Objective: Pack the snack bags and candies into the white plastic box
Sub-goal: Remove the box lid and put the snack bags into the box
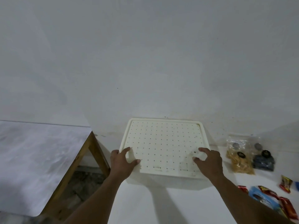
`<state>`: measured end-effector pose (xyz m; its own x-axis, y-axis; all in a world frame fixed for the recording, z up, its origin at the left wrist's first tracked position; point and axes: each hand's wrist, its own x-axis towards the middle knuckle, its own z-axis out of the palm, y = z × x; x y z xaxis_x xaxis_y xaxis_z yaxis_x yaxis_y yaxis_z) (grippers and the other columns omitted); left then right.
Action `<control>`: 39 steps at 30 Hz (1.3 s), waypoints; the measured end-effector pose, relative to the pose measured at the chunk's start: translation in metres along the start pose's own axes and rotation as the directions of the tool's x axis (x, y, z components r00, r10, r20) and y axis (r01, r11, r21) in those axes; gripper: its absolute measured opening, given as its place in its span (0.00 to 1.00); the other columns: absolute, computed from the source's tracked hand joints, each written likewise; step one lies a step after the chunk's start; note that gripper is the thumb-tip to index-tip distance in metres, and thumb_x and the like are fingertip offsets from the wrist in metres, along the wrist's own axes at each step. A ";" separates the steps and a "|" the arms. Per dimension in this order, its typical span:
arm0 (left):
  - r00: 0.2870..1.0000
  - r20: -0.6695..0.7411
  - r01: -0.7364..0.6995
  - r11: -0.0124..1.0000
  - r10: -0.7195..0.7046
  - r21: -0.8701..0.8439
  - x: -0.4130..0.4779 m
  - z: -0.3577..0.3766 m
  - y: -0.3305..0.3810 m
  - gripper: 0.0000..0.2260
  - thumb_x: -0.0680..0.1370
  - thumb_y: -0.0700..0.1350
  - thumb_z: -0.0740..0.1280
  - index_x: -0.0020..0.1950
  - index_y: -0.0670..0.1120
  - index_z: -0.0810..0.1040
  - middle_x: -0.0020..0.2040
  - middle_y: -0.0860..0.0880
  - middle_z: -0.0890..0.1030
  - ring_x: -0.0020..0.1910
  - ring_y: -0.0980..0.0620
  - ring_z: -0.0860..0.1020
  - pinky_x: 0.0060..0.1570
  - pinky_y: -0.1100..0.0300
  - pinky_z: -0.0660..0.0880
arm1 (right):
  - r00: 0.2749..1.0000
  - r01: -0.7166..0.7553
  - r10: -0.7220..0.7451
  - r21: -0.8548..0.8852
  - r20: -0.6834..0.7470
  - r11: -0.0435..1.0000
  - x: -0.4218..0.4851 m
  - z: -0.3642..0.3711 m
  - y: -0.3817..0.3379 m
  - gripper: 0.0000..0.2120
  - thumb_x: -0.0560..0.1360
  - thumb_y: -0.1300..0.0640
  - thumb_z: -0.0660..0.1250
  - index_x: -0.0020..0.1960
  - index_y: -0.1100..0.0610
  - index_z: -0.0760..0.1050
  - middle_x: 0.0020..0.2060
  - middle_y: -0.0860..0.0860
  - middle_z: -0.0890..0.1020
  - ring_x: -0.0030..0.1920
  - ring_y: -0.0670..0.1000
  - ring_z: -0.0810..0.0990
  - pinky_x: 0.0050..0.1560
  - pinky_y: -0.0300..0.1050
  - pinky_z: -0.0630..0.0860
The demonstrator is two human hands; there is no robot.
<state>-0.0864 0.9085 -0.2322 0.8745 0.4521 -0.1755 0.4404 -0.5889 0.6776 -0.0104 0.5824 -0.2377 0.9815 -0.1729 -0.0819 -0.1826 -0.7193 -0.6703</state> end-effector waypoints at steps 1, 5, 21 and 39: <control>1.000 -0.012 -0.018 1.000 0.018 -0.007 -0.003 -0.003 0.002 0.35 0.69 0.59 0.76 0.74 0.54 0.68 0.70 0.45 0.63 0.69 0.42 0.66 0.69 0.47 0.69 | 0.999 0.008 -0.008 -0.003 -0.034 1.000 -0.003 -0.002 -0.002 0.21 0.69 0.48 0.75 0.62 0.45 0.77 0.63 0.57 0.74 0.67 0.59 0.71 0.64 0.56 0.71; 0.994 -0.056 -0.094 0.995 0.092 -0.030 -0.020 -0.016 0.004 0.35 0.70 0.61 0.75 0.74 0.55 0.68 0.71 0.44 0.61 0.71 0.41 0.65 0.69 0.48 0.69 | 0.992 0.063 -0.059 0.039 -0.113 0.997 -0.019 -0.016 -0.008 0.21 0.69 0.49 0.75 0.60 0.45 0.78 0.62 0.57 0.75 0.66 0.59 0.71 0.64 0.55 0.71; 0.993 -0.094 -0.069 0.997 0.067 -0.024 -0.227 0.013 -0.083 0.34 0.67 0.64 0.75 0.71 0.61 0.70 0.69 0.50 0.62 0.66 0.43 0.70 0.63 0.45 0.77 | 0.992 0.101 -0.095 0.071 -0.081 0.992 -0.207 -0.040 0.101 0.21 0.69 0.53 0.76 0.61 0.50 0.78 0.63 0.60 0.72 0.66 0.62 0.70 0.64 0.55 0.70; 0.951 0.219 0.144 0.942 -0.217 0.304 -0.350 0.089 -0.181 0.31 0.74 0.61 0.69 0.75 0.55 0.67 0.76 0.42 0.61 0.74 0.39 0.63 0.71 0.45 0.65 | 0.892 -0.140 0.249 -0.292 0.378 0.946 -0.311 -0.001 0.220 0.24 0.66 0.37 0.69 0.61 0.41 0.76 0.67 0.53 0.74 0.68 0.59 0.71 0.66 0.57 0.71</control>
<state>-0.4545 0.7975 -0.3571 0.7811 0.4110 -0.4702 0.6027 -0.6930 0.3956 -0.3564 0.4773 -0.3593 0.8513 -0.0790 -0.5188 -0.3273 -0.8527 -0.4072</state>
